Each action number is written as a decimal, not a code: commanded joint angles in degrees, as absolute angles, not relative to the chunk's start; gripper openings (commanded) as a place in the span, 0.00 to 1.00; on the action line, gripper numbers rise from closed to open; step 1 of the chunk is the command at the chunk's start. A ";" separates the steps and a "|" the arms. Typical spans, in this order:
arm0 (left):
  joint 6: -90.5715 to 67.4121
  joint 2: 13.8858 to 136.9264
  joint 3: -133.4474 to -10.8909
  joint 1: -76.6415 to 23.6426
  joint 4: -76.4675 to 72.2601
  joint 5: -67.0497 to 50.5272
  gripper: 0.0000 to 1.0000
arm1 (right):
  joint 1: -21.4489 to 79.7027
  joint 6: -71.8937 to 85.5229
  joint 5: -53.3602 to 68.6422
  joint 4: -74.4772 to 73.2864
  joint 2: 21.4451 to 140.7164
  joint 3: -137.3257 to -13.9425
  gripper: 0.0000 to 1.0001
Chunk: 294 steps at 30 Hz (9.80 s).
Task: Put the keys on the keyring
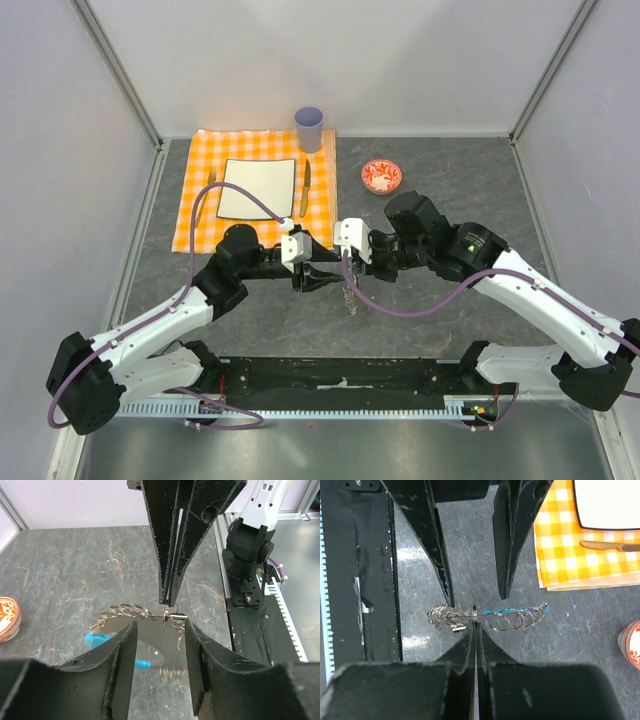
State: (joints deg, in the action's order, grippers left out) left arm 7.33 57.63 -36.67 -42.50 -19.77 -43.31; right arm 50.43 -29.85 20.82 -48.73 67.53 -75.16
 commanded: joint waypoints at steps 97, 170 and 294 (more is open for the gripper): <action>-12.92 58.62 -24.08 -43.77 -65.30 -27.51 0.02 | 50.80 -12.48 18.90 -11.69 50.80 -48.96 0.25; -15.73 60.99 -21.01 -46.58 -77.25 -26.98 0.02 | 39.99 -5.63 43.15 1.84 53.97 -51.24 0.24; -3.51 52.82 -28.75 -46.58 -48.07 -25.93 0.02 | 53.62 -21.27 9.23 -27.52 55.29 -62.85 0.40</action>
State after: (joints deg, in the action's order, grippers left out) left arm 0.16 54.06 -29.98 -46.48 -37.12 -28.01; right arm 54.19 -23.94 7.92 -34.26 56.18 -64.64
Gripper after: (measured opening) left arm 0.025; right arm 0.397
